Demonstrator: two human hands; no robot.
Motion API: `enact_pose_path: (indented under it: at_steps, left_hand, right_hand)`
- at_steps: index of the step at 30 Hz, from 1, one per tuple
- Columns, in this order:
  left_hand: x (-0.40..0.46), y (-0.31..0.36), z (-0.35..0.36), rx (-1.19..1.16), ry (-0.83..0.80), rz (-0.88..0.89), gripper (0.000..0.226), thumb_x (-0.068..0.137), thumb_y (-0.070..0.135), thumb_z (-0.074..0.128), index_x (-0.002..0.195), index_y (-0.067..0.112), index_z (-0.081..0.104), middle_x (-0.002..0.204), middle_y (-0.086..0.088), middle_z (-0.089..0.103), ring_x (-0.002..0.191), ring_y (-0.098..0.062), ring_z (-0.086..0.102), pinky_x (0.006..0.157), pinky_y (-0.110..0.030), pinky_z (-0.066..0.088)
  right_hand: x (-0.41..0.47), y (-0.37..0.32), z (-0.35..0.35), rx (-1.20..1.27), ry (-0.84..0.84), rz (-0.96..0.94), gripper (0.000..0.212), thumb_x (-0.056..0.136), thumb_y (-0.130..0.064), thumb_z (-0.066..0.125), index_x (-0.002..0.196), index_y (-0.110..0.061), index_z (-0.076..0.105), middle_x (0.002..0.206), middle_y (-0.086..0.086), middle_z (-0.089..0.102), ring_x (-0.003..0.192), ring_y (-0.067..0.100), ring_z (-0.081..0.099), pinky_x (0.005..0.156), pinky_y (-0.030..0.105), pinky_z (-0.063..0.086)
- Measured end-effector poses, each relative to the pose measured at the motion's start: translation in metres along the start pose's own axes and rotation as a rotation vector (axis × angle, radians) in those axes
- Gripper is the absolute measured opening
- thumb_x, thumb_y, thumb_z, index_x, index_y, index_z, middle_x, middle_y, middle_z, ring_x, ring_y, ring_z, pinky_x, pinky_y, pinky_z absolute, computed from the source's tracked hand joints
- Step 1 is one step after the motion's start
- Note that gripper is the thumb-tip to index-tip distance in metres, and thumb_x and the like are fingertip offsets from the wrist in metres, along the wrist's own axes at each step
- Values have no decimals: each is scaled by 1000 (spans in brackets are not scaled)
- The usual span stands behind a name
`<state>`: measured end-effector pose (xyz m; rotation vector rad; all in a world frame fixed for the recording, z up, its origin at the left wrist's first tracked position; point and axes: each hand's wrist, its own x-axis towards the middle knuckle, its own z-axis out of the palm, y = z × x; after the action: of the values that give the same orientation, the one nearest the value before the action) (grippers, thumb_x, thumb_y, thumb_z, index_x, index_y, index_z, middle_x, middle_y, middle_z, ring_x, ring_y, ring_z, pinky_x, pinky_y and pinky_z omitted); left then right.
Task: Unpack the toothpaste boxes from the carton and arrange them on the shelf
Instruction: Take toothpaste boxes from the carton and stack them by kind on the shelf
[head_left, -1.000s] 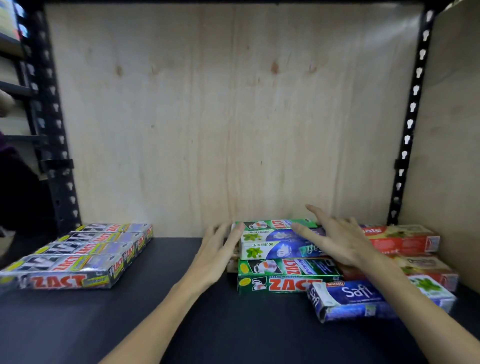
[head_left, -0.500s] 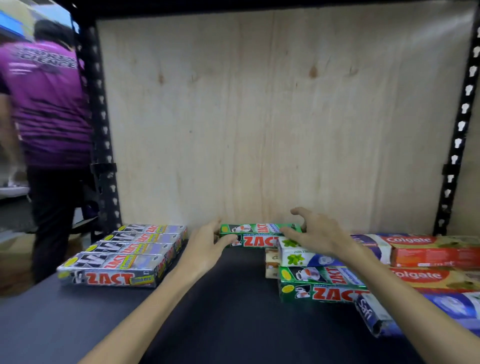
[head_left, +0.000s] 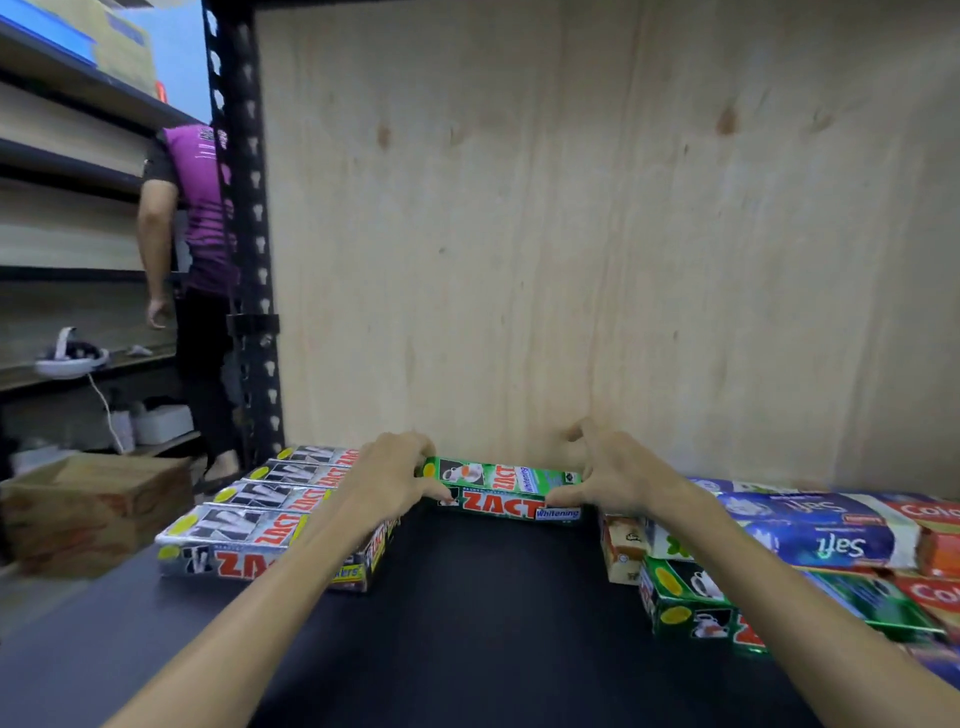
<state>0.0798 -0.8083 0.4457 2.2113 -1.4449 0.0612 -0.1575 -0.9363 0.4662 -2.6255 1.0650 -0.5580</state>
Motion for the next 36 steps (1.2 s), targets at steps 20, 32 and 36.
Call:
enact_pose_path:
  at_steps: [20,32,36]
  left_hand:
    - [12,-9,-3,7,84,-16,49,72,23,90,114,6,70,115,-9,69,100,-23,64,85,-28,50]
    - [-19,4,-3,-150,106,68,80,73,39,88,141,18,52,124,-2,61,110,-17,56,94,-29,45]
    - [-45,23,-1,-319,249,150,78,74,38,88,141,22,52,118,5,63,107,-11,58,86,-13,42]
  right_hand:
    - [16,-17,23,-525,209,-171,53,89,-46,69,121,-13,42,122,6,60,110,27,59,105,48,30]
    - [-8,-26,19,-494,412,-188,63,89,-63,57,133,-19,43,101,3,68,103,27,58,95,42,27]
    - [-28,-32,17,-372,495,-205,69,86,-66,59,138,-24,45,98,0,73,108,25,57,95,41,26]
